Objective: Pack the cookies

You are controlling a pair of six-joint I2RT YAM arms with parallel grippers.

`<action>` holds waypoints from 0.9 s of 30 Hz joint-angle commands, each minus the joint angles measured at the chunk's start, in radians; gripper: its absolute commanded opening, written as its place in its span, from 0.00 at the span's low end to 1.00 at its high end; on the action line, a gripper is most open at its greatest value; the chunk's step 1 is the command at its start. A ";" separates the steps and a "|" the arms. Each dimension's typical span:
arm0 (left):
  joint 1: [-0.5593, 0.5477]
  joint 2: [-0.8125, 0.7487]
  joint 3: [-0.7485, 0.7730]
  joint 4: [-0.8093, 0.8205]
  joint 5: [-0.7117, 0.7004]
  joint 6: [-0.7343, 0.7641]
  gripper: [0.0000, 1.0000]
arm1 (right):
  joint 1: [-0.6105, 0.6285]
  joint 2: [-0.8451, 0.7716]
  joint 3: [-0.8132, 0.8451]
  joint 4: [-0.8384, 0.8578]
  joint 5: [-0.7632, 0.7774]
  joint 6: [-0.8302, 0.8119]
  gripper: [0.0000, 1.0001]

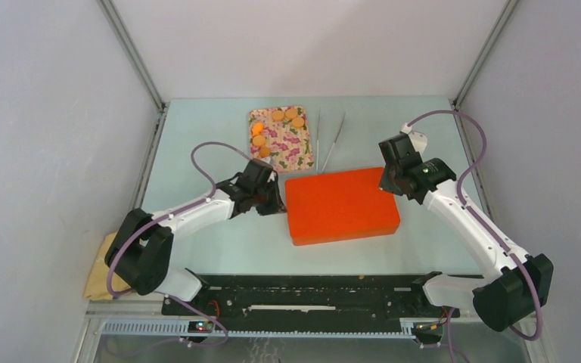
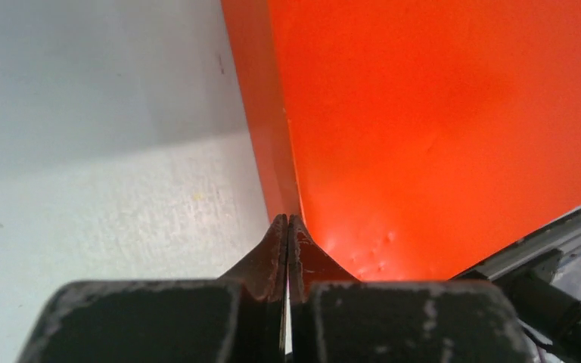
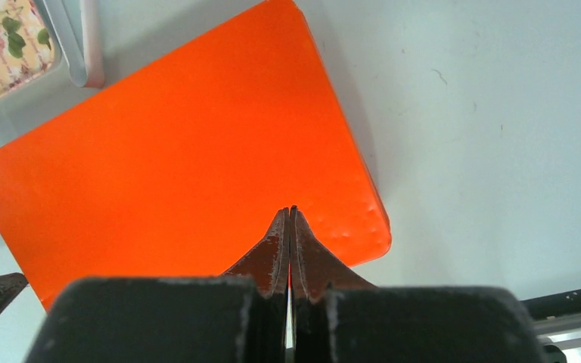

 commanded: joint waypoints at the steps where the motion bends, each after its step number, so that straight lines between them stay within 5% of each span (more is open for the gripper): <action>1: -0.056 0.019 -0.007 0.063 0.111 -0.067 0.00 | 0.017 -0.026 0.042 -0.032 0.021 -0.016 0.00; 12: -0.098 0.023 0.032 -0.032 0.169 -0.016 0.00 | -0.007 0.042 0.039 -0.099 0.106 0.053 0.00; 20: -0.098 -0.029 0.025 -0.101 0.206 0.019 0.00 | -0.308 0.086 0.006 -0.093 0.141 -0.021 0.00; 27: -0.100 -0.041 0.030 -0.120 0.285 0.051 0.00 | -0.362 0.177 -0.128 0.021 0.017 -0.047 0.00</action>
